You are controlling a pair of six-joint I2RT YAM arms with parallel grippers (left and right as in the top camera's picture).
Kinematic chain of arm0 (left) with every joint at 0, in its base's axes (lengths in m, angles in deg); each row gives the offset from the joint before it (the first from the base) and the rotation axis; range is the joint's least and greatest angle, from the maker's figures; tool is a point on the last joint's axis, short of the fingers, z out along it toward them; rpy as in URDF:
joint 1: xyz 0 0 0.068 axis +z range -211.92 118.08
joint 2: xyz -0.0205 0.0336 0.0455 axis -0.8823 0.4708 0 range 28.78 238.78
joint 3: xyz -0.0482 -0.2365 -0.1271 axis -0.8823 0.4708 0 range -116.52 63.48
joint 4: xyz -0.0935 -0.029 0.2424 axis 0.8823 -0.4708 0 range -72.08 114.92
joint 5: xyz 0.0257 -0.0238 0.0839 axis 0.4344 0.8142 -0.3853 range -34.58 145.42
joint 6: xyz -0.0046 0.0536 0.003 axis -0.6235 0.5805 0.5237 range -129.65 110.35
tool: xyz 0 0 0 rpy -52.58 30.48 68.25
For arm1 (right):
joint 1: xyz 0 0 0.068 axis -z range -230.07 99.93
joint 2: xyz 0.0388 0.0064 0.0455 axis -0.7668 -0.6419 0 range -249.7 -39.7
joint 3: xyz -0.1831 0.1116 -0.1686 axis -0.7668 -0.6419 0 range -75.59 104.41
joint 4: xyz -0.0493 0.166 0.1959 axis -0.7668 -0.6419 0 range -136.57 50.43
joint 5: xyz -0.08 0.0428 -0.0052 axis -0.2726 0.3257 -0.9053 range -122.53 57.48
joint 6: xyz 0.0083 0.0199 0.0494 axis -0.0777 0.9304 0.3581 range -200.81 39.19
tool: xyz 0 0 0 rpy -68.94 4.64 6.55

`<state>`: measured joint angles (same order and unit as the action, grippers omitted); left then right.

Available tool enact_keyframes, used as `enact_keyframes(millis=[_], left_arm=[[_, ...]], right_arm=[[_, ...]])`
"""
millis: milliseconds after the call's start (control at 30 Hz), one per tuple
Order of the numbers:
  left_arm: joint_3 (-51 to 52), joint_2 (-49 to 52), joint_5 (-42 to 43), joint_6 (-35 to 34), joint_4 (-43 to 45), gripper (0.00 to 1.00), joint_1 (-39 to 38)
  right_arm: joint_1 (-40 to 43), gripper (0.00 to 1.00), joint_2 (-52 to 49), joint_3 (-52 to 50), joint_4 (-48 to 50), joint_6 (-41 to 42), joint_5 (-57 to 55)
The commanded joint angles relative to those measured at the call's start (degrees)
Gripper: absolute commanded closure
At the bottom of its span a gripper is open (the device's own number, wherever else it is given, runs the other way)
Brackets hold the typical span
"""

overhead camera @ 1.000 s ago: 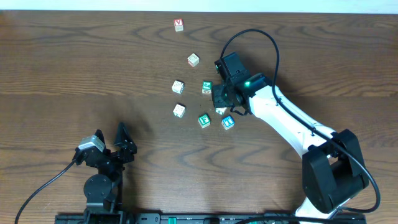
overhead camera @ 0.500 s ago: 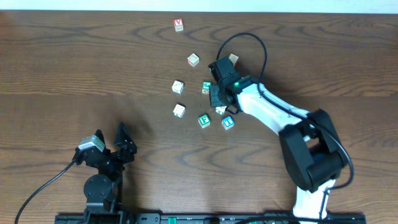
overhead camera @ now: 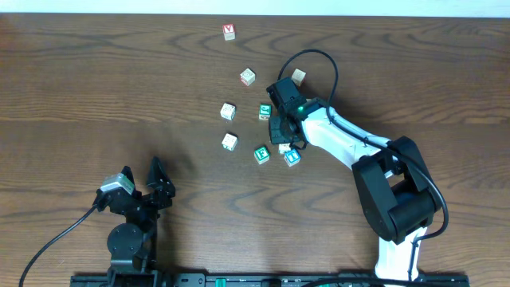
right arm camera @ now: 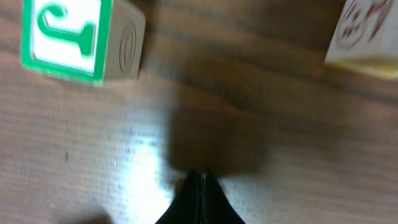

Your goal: Lift 3 blocks

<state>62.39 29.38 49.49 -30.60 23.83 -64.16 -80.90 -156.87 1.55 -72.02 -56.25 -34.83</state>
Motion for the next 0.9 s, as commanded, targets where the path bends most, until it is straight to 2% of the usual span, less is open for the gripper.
enact_keyframes(millis=[0, 367, 633, 867], left_arm=[[0.85, -0.26, -0.72, 0.42, -2.58, 0.26, 0.31], [0.85, -0.26, -0.72, 0.42, -2.56, 0.26, 0.31], [0.85, -0.26, -0.72, 0.42, -2.58, 0.26, 0.31], [0.85, -0.26, -0.72, 0.42, -2.56, 0.26, 0.31]], right_arm=[[-1.09, 0.99, 0.57, 0.63, -0.87, 0.63, 1.33], [-3.50, 0.99, 0.57, 0.63, -3.69, 0.81, 1.33], [-3.89, 0.99, 0.57, 0.63, -5.20, 4.17, 0.66], [-1.29, 0.99, 0.59, 3.15, -1.86, 4.11, -2.23]])
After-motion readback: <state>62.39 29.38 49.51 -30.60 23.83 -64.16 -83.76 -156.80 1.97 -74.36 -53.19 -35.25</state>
